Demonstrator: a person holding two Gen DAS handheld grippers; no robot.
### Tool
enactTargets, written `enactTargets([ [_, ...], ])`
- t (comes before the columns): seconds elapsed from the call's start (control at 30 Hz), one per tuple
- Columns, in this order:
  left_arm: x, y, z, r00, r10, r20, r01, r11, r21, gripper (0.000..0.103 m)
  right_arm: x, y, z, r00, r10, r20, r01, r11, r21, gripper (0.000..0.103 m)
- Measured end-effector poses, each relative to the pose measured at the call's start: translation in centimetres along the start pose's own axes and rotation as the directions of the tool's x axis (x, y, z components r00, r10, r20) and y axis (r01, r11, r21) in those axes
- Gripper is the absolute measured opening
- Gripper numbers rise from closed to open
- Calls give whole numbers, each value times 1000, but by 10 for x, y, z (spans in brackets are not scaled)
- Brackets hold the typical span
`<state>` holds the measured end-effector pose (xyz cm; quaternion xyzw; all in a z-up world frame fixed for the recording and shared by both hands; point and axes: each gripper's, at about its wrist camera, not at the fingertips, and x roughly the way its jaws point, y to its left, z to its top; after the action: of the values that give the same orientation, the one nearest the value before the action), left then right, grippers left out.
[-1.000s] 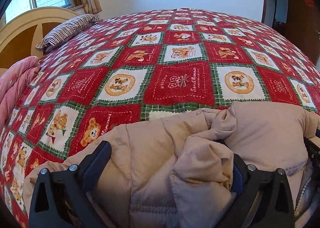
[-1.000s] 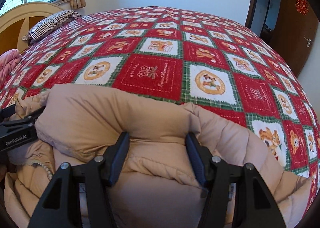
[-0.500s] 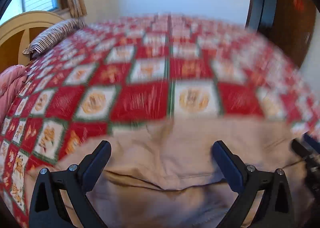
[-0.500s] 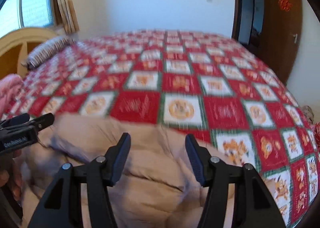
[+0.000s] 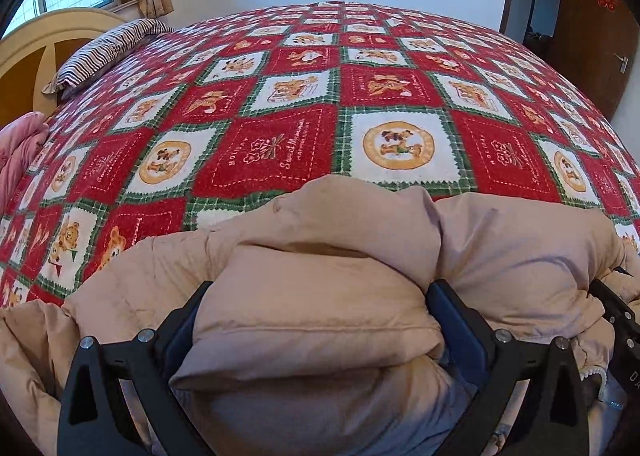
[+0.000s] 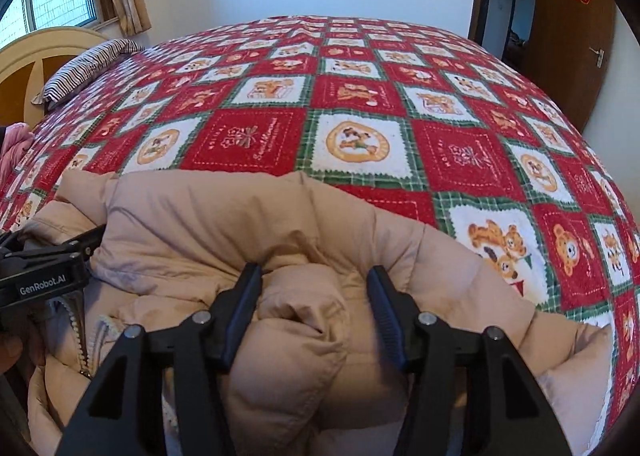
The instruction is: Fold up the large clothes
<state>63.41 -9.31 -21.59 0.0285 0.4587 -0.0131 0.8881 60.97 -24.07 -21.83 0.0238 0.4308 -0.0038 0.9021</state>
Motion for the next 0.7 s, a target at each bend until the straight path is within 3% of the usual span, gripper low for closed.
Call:
enactTargets([
  [0.7, 1, -1, 0, 1000, 8, 5, -8, 1000, 3, 102, 6, 6, 0, 999, -38, -8, 38, 999, -25, 60],
])
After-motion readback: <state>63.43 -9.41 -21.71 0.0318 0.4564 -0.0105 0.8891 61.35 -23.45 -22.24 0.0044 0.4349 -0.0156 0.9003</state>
